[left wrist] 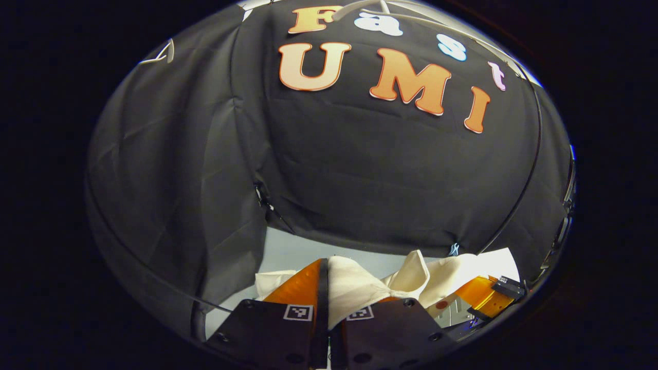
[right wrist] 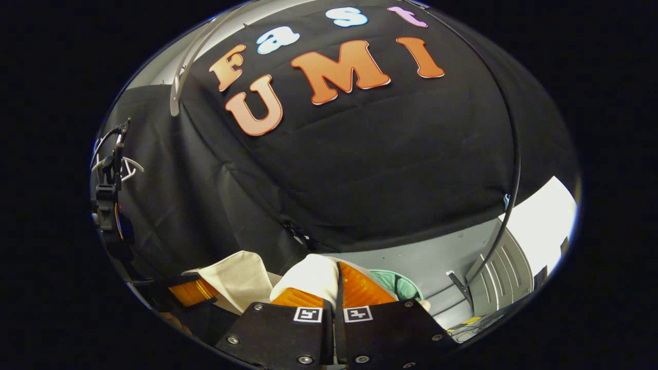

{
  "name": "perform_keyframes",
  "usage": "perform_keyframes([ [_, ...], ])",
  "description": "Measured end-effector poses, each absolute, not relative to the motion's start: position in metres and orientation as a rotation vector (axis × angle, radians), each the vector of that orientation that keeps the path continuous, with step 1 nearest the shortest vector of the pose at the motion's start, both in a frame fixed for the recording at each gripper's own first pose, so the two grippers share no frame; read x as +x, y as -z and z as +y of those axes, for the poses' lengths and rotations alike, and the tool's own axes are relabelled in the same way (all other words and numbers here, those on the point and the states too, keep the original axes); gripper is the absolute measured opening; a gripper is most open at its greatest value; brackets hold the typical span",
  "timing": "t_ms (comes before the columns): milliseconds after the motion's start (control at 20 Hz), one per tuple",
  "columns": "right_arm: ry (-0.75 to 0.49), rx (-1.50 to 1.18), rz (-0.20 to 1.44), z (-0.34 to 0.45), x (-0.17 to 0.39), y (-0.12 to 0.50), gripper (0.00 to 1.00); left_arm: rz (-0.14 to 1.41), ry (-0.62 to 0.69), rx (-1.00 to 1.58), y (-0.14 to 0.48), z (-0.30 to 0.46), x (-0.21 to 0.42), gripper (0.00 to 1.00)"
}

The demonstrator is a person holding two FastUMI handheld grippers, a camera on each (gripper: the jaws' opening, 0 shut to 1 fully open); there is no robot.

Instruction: Grasp the clothes on the hanger with both hands and then place them into the laundry hamper below.

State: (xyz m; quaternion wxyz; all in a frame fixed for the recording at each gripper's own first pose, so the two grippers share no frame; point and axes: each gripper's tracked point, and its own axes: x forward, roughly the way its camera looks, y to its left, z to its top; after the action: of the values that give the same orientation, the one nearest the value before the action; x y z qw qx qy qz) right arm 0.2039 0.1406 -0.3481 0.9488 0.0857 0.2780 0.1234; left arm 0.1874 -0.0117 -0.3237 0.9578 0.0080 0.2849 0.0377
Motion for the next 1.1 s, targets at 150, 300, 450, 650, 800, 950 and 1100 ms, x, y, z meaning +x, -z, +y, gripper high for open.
perform_keyframes([
  [150, -0.219, 0.149, 0.624, 0.13, 0.201, 0.384, 0.01, 0.632, -0.084, 0.054, 0.359, -0.003, 0.178, 0.1],
  [300, -0.196, 0.11, 0.679, 0.122, 0.201, 0.418, 0.02, 0.701, -0.092, 0.062, 0.393, 0.006, 0.174, 0.1],
  [450, -0.187, 0.058, 0.725, 0.118, 0.201, 0.45, 0.02, 0.777, -0.105, 0.062, 0.431, 0.018, 0.167, 0.1],
  [650, -0.179, -0.01, 0.777, 0.116, 0.203, 0.48, 0.05, 0.865, -0.141, 0.052, 0.467, 0.037, 0.159, 0.11],
  [800, -0.181, -0.065, 0.819, 0.116, 0.202, 0.495, 0.1, 0.929, -0.136, 0.078, 0.486, 0.043, 0.158, 0.12],
  [950, -0.172, -0.106, 0.859, 0.113, 0.199, 0.508, 0.12, 0.972, -0.135, 0.073, 0.499, 0.045, 0.152, 0.17],
  [1100, -0.146, -0.118, 0.895, 0.106, 0.194, 0.52, 0.15, 1.004, -0.145, 0.062, 0.507, 0.05, 0.148, 0.17],
])
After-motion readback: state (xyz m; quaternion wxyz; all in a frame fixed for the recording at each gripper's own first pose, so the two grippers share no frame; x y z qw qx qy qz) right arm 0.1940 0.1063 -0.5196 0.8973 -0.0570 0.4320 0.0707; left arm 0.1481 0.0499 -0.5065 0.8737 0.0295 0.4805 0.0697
